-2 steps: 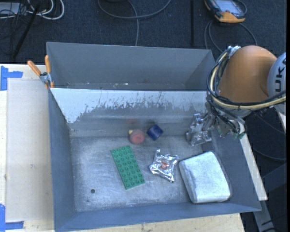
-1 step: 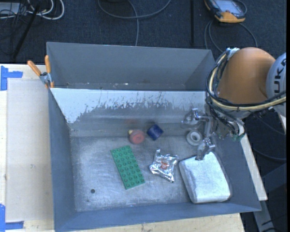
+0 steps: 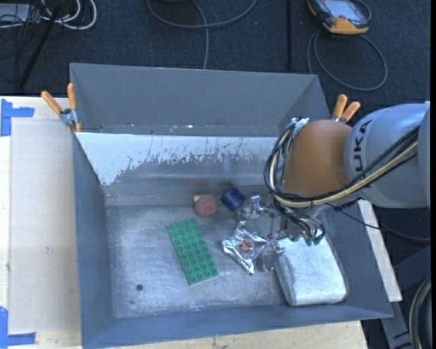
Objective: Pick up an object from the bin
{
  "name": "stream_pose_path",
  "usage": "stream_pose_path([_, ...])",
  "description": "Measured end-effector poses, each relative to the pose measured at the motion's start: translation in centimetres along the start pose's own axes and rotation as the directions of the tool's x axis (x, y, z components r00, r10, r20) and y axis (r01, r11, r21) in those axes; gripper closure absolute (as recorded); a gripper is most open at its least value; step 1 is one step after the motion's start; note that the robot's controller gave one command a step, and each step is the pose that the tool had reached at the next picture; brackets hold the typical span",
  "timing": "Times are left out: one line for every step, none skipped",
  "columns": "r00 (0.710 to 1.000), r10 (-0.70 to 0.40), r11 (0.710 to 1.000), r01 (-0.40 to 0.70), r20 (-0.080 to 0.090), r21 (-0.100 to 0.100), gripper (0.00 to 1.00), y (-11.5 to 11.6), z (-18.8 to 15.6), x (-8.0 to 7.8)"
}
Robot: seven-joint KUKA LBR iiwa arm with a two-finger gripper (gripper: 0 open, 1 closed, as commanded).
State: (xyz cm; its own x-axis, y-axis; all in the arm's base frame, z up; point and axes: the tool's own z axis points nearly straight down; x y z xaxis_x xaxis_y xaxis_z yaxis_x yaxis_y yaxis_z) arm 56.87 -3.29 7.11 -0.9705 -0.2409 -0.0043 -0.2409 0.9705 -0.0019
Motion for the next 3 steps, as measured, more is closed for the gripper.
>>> stream_pose_path([1.0, -0.002, 1.0, 0.002, 0.0, 0.0, 1.0, 0.0, -0.3, -0.1])
stream_pose_path([1.0, -0.023, 1.0, 0.023, 0.004, 0.0, 1.0, 1.1, -10.7, -0.6])
stream_pose_path([1.0, -0.023, 1.0, 0.023, -0.003, -0.002, 0.0, 1.2, -10.2, -0.4])
